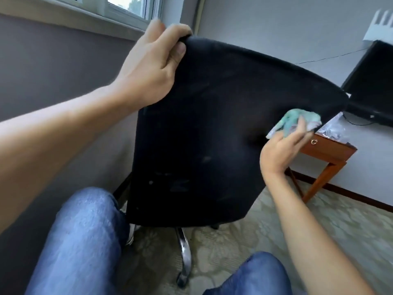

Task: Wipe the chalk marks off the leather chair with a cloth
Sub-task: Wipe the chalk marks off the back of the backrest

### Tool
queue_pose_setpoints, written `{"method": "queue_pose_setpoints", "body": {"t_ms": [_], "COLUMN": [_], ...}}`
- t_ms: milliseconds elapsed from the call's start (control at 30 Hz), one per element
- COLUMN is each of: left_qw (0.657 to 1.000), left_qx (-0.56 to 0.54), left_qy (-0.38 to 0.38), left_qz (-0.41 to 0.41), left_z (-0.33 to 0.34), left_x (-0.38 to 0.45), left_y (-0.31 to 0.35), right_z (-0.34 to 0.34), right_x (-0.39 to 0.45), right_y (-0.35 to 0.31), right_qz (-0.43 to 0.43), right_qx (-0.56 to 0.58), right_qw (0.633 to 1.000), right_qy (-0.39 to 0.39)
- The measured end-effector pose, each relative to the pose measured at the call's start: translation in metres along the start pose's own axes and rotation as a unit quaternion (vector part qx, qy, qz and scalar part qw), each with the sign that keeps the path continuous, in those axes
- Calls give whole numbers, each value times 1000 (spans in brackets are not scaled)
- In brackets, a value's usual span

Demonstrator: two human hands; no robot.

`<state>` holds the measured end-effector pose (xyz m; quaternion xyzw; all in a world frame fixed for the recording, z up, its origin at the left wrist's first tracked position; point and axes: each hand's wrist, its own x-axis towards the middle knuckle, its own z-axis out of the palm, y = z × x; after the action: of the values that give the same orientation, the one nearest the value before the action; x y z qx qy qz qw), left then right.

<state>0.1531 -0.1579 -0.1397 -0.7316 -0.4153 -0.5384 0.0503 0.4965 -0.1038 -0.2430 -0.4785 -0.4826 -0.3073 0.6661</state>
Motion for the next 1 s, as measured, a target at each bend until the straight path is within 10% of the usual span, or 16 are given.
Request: {"method": "queue_pose_setpoints", "body": {"t_ms": [67,167,267,500,667,833,900,1000], "left_qw": [1000,999,999,998,997,993,992,992], "left_qx": [5,17,27,34,44,70,78,85], "left_qy": [6,10,17,19,48,52,53,52], "left_qz": [20,33,32,57,51,76,82,82], "left_z": [7,13,20,13,26,40,46,53], "left_x": [-2,-6,-11,-13,-13,-20,-22,-26], "left_y": [10,22,35,31,35,67,79,92], "right_z": [6,19,15,3,-30,-17,-25,-69], "right_x": [-17,-97,-203,-273,-241,-258,-262,-265], "right_y": [-31,-78,-93,-11,10,-104,-125,-119], "right_qz": [170,146,-88,-519,-116,411,424,90], "right_qx": [54,79,54,61,-70,53,67,99], "right_qw": [983,986,977,768,929,887,867,864], "right_qy": [43,-9,-189,-371,-345,-203,-254,-485]}}
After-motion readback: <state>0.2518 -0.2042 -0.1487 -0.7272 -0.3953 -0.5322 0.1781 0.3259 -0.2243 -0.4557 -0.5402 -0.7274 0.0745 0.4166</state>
